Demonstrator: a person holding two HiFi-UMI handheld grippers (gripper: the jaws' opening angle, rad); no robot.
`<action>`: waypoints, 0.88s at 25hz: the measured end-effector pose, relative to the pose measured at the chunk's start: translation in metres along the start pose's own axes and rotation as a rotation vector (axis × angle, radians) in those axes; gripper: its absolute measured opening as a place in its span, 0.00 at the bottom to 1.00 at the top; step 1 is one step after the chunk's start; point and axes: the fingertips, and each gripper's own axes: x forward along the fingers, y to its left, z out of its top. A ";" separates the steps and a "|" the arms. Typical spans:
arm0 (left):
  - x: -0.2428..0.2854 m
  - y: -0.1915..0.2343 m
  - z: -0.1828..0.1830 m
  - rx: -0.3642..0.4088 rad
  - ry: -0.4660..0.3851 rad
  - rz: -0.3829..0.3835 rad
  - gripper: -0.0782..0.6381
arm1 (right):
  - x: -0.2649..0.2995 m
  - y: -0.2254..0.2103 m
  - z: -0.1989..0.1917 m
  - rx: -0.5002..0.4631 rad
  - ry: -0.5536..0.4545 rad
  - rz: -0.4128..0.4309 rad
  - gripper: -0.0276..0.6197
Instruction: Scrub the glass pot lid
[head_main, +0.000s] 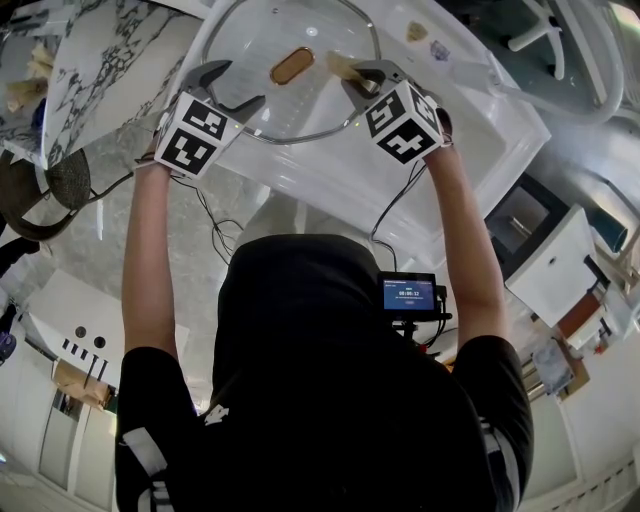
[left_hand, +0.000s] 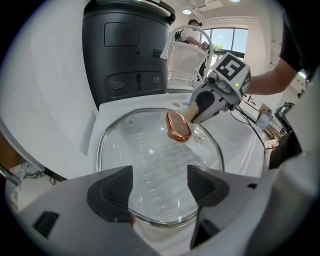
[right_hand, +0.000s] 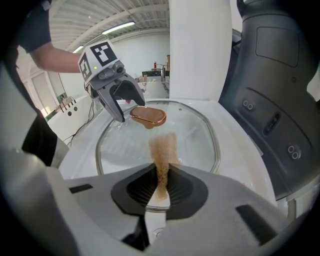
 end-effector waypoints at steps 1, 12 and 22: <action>0.000 0.000 0.000 0.001 0.001 0.000 0.55 | 0.000 -0.002 0.000 -0.002 0.004 -0.005 0.08; 0.001 0.000 0.001 -0.001 0.002 0.001 0.55 | 0.000 -0.021 -0.002 0.014 0.013 -0.081 0.08; 0.000 0.000 0.000 -0.003 0.000 0.005 0.55 | -0.002 -0.015 -0.005 0.022 0.023 -0.070 0.08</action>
